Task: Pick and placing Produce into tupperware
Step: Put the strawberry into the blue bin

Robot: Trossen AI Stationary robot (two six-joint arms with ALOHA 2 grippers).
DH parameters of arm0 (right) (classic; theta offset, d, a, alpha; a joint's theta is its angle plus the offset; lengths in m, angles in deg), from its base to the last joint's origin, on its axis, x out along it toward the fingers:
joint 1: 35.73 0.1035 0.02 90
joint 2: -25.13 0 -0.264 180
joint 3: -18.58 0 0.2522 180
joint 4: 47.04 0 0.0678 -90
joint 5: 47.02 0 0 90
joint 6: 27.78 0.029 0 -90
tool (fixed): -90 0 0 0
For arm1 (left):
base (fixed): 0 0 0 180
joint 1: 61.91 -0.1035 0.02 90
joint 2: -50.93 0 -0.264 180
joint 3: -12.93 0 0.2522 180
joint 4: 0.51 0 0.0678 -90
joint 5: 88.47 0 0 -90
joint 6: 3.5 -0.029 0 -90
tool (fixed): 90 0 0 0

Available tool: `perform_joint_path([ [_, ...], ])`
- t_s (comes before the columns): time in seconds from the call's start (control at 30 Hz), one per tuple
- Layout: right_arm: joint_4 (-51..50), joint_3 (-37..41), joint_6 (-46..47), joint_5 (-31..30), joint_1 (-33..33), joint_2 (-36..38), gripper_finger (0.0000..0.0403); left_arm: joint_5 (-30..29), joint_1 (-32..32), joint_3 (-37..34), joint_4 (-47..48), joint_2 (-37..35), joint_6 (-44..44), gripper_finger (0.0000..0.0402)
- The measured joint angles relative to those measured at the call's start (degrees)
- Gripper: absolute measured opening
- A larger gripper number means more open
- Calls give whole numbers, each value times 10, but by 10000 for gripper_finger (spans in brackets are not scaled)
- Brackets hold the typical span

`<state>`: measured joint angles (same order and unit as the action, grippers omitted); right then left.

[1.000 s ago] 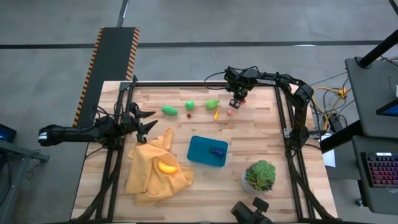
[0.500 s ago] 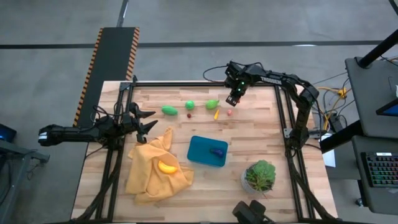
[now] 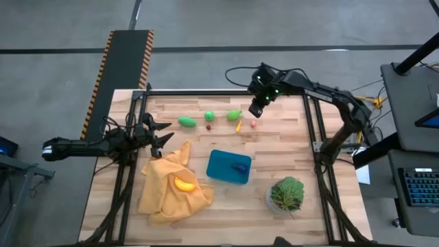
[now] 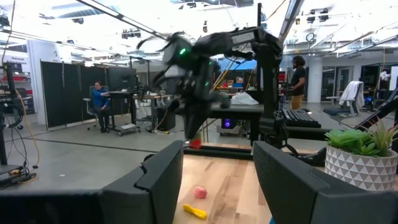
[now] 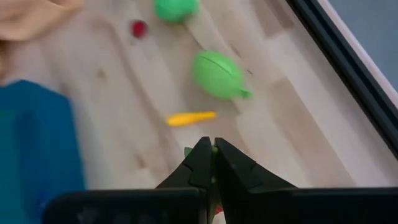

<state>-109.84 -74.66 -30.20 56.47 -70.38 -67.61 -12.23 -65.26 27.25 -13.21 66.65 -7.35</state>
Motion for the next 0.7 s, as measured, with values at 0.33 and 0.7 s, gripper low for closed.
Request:
perform_joint_path([
  [0.33, 20, 0, 55, -26, 122, 86, 8, 0, 0, 0, 0, 0, 0, 183],
  [0.7, 30, 0, 106, -132, 262, 94, 8, 0, 0, 0, 0, 0, 0, 183],
])
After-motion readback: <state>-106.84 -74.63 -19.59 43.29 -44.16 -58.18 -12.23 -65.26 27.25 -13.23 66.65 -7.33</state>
